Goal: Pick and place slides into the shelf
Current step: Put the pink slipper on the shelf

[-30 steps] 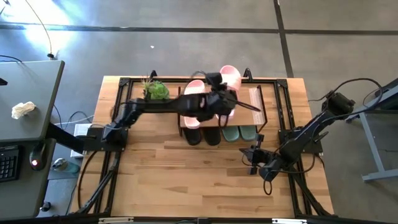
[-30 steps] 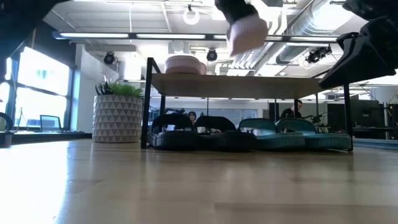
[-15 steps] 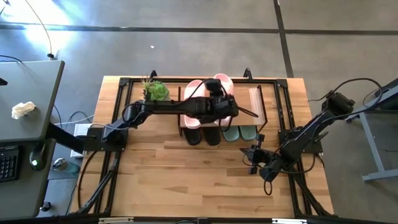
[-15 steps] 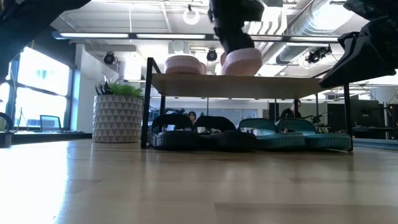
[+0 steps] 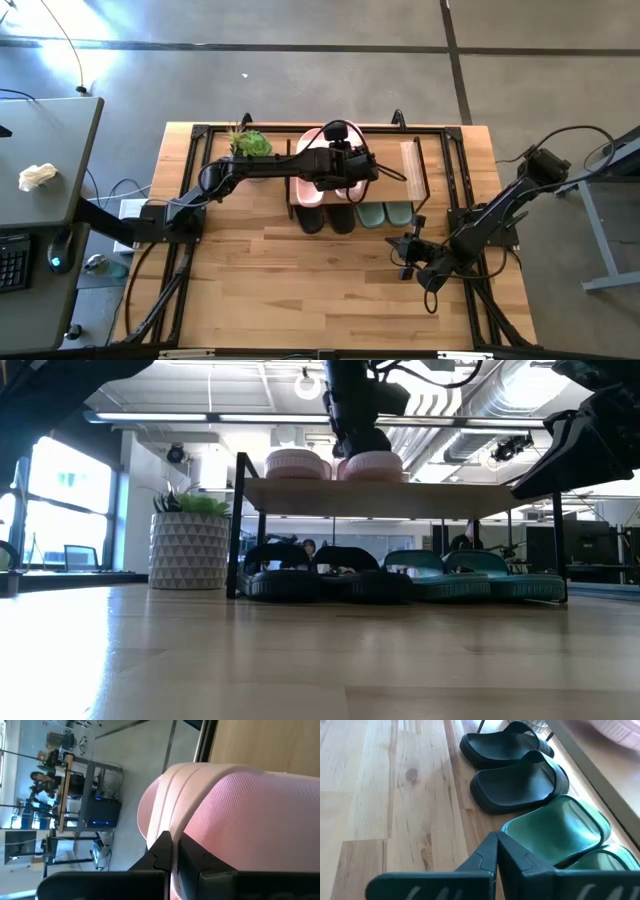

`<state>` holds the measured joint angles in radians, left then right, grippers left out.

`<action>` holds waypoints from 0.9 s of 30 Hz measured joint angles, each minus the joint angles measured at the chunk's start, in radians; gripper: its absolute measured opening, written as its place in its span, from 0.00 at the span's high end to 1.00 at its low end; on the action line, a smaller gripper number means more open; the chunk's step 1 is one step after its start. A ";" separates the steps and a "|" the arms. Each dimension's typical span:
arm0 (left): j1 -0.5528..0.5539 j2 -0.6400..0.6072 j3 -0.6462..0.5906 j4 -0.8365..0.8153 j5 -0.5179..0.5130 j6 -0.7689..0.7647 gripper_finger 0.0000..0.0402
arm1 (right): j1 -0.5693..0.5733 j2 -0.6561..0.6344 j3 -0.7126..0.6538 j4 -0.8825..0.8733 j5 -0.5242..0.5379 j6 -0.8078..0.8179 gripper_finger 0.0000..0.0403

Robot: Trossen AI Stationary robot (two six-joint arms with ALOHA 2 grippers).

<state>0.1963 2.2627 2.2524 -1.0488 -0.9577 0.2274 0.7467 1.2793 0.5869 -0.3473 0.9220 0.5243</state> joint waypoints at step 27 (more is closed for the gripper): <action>-0.015 -0.016 -0.061 -0.002 -0.007 0.002 1.00 | 0.000 0.000 0.000 -0.003 0.028 -0.005 1.00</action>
<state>0.1817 2.2467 2.1912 -1.0509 -0.9644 0.2296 0.7467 1.2793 0.5865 -0.3503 0.9502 0.5198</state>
